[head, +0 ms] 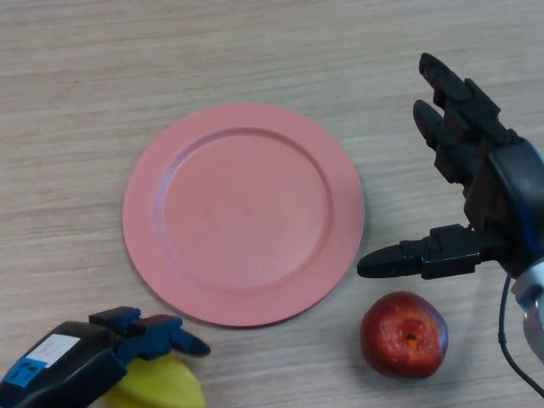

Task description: Pick up the yellow starfruit and place it on the plate

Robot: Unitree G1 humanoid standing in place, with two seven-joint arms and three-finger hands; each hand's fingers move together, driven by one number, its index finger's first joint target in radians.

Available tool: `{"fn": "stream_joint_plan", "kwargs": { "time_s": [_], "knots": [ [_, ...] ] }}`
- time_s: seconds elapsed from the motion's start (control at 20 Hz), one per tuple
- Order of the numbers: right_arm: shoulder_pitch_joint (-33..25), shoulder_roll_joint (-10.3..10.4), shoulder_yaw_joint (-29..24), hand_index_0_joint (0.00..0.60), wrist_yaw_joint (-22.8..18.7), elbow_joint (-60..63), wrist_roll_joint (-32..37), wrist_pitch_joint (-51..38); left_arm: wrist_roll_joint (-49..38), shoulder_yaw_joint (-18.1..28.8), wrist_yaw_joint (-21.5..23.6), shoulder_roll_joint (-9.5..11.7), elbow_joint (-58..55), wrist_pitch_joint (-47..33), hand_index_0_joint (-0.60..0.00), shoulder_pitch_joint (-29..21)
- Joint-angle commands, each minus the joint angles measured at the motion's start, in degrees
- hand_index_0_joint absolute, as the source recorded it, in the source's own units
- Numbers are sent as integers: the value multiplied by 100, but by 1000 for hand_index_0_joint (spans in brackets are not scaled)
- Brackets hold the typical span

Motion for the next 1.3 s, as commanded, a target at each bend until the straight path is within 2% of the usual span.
{"fn": "stream_joint_plan", "kwargs": {
  "time_s": [0.05, 0.2, 0.35, 0.4, 0.45, 0.55, 0.65, 0.7, 0.75, 0.85, 0.9, 1.0, 1.15, 1.2, 1.25, 1.3],
  "knots": [
    [-191, -101, -393, 0, -168, -288, 150, -566, 195, 292, 625, 300, -52, -584, -600, -75],
    [-181, -91, -378, 0, -193, -244, 184, -617, 497, 262, 1005, 356, 92, -728, -600, -125],
    [-223, -80, -374, 0, -214, -228, 263, -574, 233, 285, 793, 392, -226, -661, -600, -112],
    [-236, -89, -377, 0, -215, -239, 266, -548, -35, 287, 586, 371, -424, -542, -600, -87],
    [-263, -100, -384, 0, -208, -239, 260, -540, -801, 246, -114, 285, -925, 42, -600, 31],
    [-268, -97, -384, 0, -204, -234, 260, -549, -1754, 352, -991, 187, -1675, 899, -600, 60],
    [-301, -114, -408, 0, -205, -237, 260, -614, -2427, 490, -1305, 175, -1902, 1276, -600, -197],
    [-301, -113, -417, 0, -211, -256, 277, -604, -2532, 506, -1289, 178, -1863, 1339, -600, -303],
    [-294, -131, -422, 0, -207, -285, 249, -596, -2504, 515, -1165, 263, -1732, 1277, -600, -547],
    [-308, -151, -476, 0, -183, -329, 214, -583, -2356, 470, -1293, 625, -1525, 1436, -600, -991],
    [-306, -155, -493, 0, -189, -334, 222, -597, -2240, 358, -1067, 621, -1342, 1304, -600, -1162],
    [-333, -178, -510, 0, -210, -307, 194, -653, -1792, -5, -216, 675, -756, 815, -600, -1591],
    [-336, -202, -556, 0, -182, -242, 175, -770, -430, -383, 1768, 791, 464, -213, -600, -2262],
    [-344, -207, -561, 0, -184, -238, 174, -770, -100, -457, 2216, 829, 703, -294, -600, -2408],
    [-356, -215, -572, 0, -185, -211, 170, -783, 95, -599, 2572, 852, 916, -254, -600, -2529],
    [-359, -216, -587, 0, -188, -200, 182, -800, 1, -706, 2615, 827, 972, -117, -600, -2573]
  ]
}}
